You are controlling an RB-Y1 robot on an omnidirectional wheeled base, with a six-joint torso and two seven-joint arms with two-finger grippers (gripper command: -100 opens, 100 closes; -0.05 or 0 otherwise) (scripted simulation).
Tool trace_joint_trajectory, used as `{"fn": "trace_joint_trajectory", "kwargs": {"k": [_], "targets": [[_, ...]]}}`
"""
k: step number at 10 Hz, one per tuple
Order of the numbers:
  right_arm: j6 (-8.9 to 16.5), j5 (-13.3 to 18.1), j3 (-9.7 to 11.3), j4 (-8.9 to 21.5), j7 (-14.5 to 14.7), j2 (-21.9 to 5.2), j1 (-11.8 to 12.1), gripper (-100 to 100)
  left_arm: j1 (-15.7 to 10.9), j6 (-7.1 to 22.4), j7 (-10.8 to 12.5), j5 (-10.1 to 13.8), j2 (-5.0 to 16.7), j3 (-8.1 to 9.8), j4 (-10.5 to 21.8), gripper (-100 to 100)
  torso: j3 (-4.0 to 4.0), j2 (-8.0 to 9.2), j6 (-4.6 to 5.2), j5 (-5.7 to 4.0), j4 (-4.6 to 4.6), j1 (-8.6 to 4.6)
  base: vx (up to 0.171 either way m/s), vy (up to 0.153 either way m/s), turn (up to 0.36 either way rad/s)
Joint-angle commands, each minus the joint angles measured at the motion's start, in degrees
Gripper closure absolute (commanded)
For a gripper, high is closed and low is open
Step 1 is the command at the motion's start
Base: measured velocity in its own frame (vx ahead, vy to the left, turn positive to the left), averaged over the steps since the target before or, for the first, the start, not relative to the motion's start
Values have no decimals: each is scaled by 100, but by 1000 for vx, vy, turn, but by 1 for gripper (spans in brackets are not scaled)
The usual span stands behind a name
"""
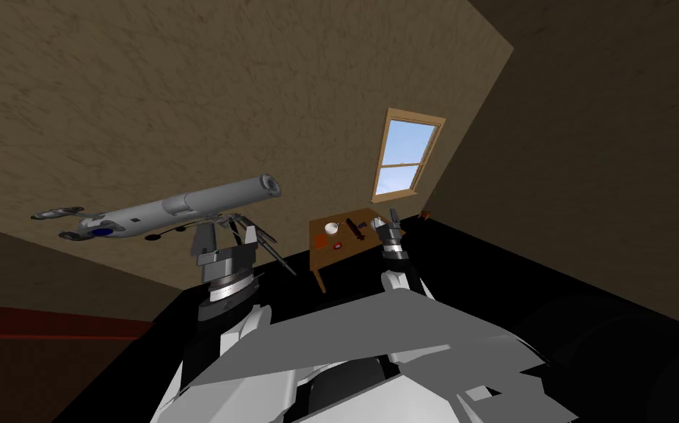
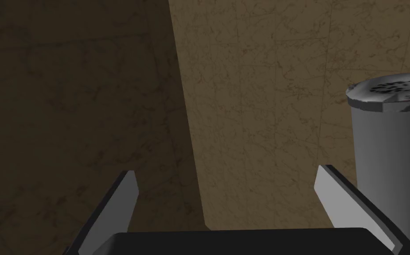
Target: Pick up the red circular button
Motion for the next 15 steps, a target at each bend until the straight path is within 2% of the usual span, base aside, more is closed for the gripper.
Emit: {"fn": "trace_joint_trajectory", "kwargs": {"k": [1, 5, 9, 10, 12, 13, 15], "targets": [[-17, -19, 55, 66, 27, -180, -3, -100, 0, 0, 0, 0, 0, 0, 0, 0, 0, 0, 0, 0, 0, 0, 0, -18, 53], [-118, -125, 375, 448, 191, -814, -25, -100, 0, 0, 0, 0, 1, 1, 0, 0, -3, -5, -1, -8, -1, -35, 8, -81, 145], [-293, -291, 916, 1074, 488, -1508, -77, -100, 0, 0, 0, 0, 1, 1, 0, 0, -6, -10, -2, -12, -2, -49, 10, -125, 266], [-293, -291, 916, 1074, 488, -1549, -77, -100, 0, 0, 0, 0, 1, 1, 0, 0, -6, -10, -3, -12, -2, -52, -12, -100, 87], [-398, -383, 1242, 1432, 679, -1919, -119, -100, 0, 0, 0, 0, 1, 1, 0, 0, -2, -3, -1, -8, -1, -35, -22, -91, 244], [-398, -383, 1242, 1461, 679, -1947, -119, -100, 0, 0, 0, 0, 1, 1, 0, 0, 0, 1, -1, -9, 0, -41, -12, -95, 129], [-507, -472, 1588, 1874, 894, -2301, -175, -100, 0, 0, 0, 0, 1, 1, 0, 0, -5, -9, -1, -9, -2, -37, 3, -109, 318]]}}
